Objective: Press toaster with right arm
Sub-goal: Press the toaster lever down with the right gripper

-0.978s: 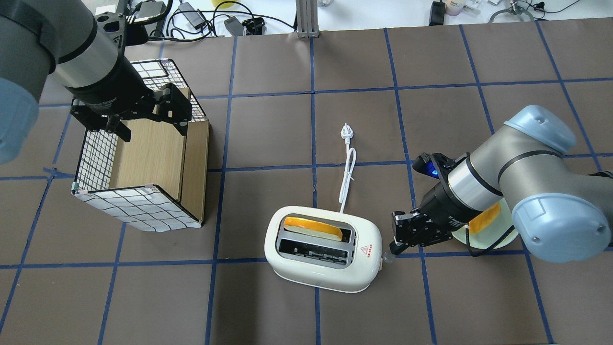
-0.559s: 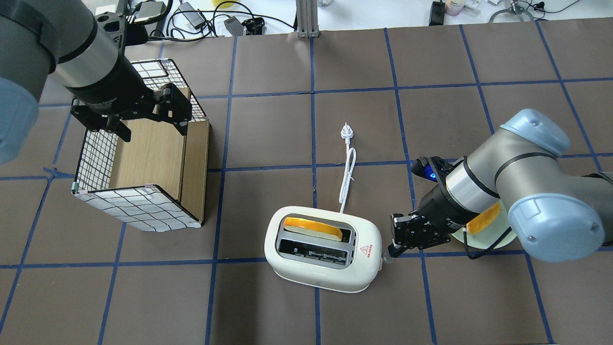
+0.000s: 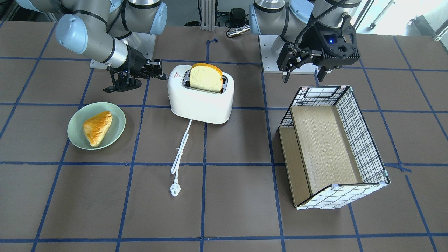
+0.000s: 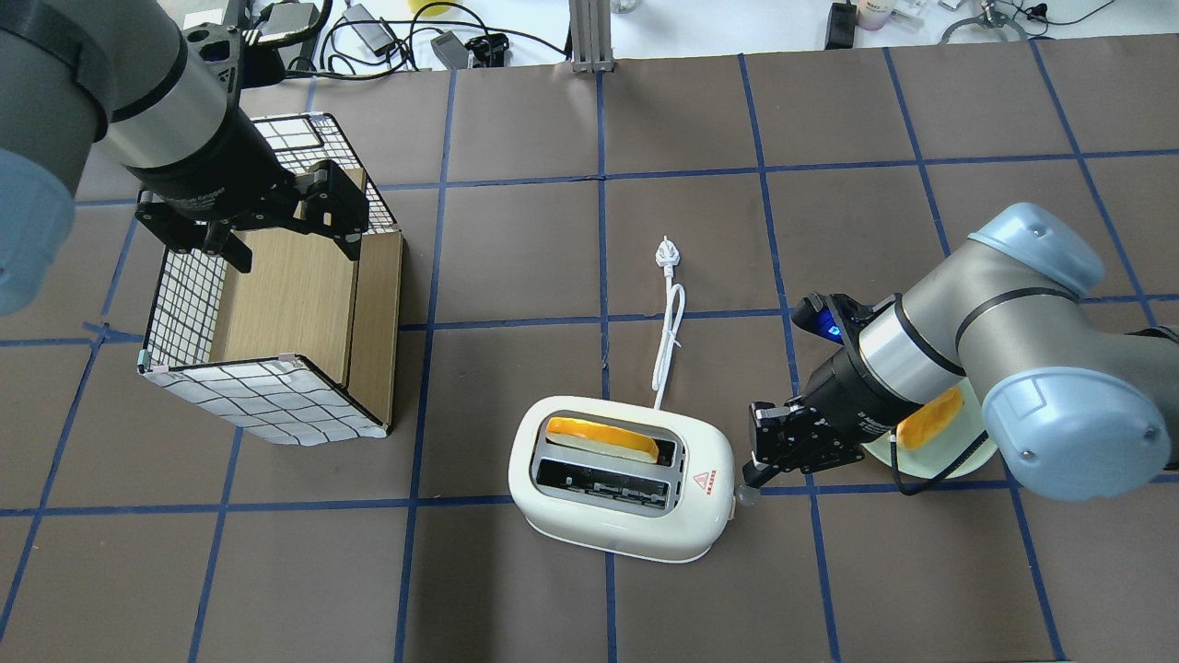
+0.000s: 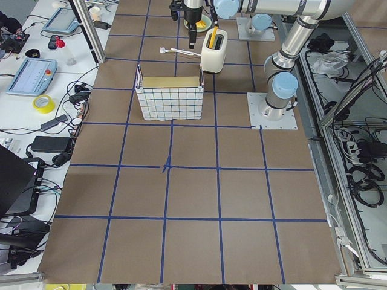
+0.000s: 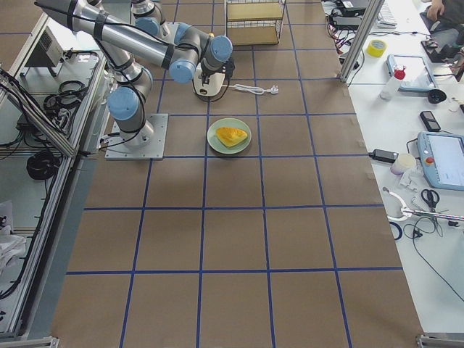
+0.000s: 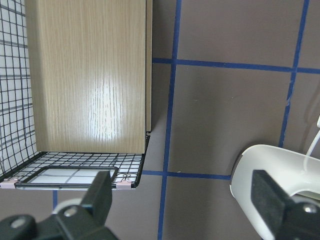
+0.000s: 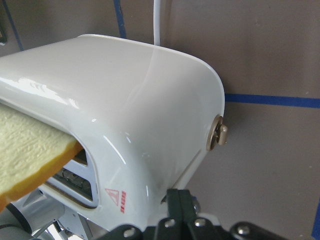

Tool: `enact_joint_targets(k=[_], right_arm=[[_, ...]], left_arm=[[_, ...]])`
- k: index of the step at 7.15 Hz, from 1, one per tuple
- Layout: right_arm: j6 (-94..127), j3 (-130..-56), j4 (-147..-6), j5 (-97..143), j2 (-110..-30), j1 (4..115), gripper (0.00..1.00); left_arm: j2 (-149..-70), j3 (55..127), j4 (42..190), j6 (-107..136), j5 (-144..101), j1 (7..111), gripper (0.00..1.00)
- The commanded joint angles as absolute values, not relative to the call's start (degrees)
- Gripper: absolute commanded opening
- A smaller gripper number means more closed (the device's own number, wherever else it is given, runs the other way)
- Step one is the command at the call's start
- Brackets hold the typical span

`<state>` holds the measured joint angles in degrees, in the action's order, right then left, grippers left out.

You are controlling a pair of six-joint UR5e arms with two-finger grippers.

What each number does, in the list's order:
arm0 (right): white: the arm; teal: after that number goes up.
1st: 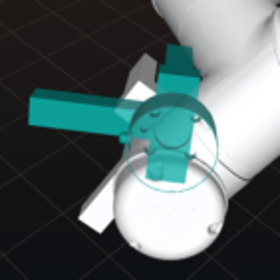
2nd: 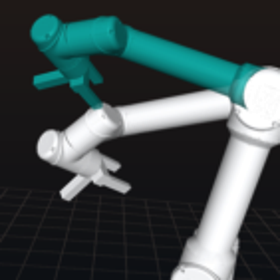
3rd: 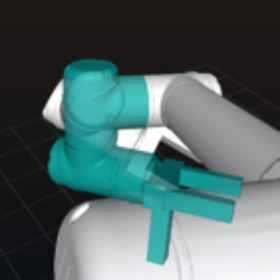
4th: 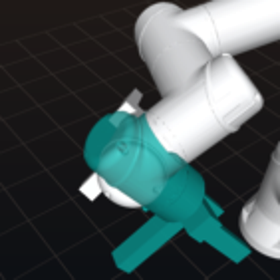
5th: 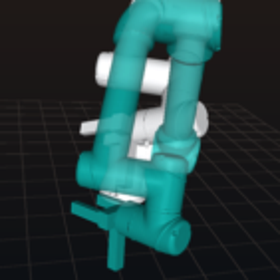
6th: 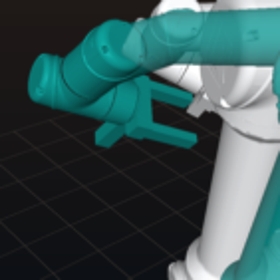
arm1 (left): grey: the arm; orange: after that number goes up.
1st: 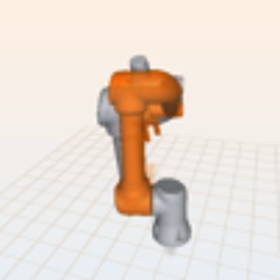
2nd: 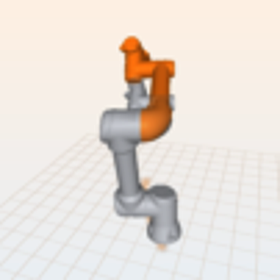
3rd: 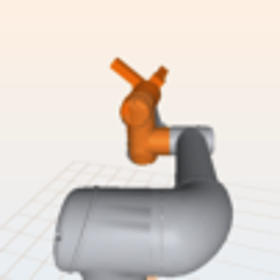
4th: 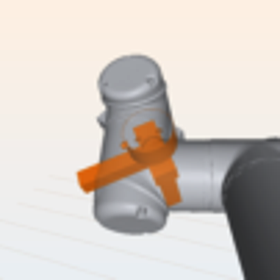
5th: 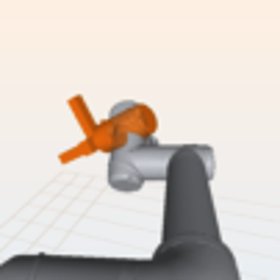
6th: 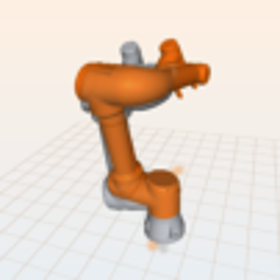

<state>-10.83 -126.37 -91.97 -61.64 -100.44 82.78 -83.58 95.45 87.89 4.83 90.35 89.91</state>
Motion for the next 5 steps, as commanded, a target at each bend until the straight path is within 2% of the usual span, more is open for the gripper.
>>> enact_joint_targets(k=[1,5], right_arm=[[-11.9,-128.8,-91.8,-61.5,-100.0,83.1,0.0],[-12.3,-130.0,-95.4,-61.7,-98.4,82.9,0.0]], left_arm=[[-83.6,95.4,87.9,4.8,90.4,89.9,1.0],[-83.6,95.4,87.9,4.8,90.4,89.9,1.0]])
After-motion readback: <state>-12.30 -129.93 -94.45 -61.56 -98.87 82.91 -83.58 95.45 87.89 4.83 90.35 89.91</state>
